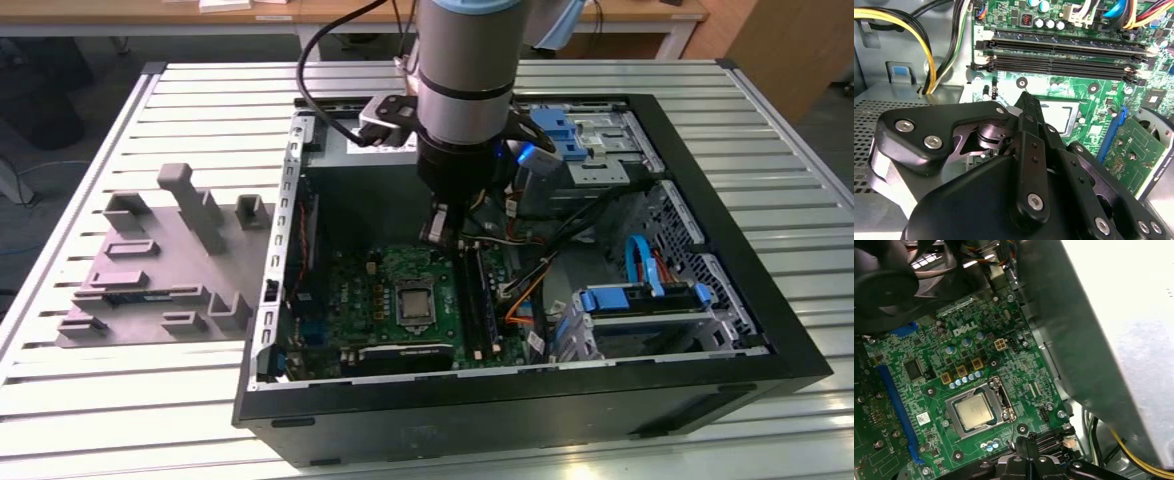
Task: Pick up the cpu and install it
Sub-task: 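Install the first cpu locking lever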
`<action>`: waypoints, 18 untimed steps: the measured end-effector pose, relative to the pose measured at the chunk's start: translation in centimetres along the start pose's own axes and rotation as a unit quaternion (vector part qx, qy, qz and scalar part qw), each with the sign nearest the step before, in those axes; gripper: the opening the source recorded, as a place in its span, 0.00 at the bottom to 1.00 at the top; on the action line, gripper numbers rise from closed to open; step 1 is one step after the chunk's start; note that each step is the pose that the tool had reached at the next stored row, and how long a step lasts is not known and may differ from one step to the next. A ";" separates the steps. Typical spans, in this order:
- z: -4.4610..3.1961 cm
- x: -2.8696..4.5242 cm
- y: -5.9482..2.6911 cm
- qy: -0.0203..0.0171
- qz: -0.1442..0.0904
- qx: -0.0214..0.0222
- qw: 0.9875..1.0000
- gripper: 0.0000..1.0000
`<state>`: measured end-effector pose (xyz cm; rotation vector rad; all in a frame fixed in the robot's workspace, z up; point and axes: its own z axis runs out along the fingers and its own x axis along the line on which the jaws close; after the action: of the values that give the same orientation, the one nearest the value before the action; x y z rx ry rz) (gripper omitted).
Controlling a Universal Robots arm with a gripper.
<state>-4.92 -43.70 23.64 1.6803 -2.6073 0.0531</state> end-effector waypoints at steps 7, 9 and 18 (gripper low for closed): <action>0.03 0.48 0.09 0.000 -0.023 0.001 1.000 0.11; 0.04 0.65 0.08 0.000 -0.027 0.001 1.000 0.11; 0.15 0.96 0.09 0.000 -0.063 0.003 0.998 0.11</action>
<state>-5.40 -44.54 23.54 1.8429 -2.4975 0.0573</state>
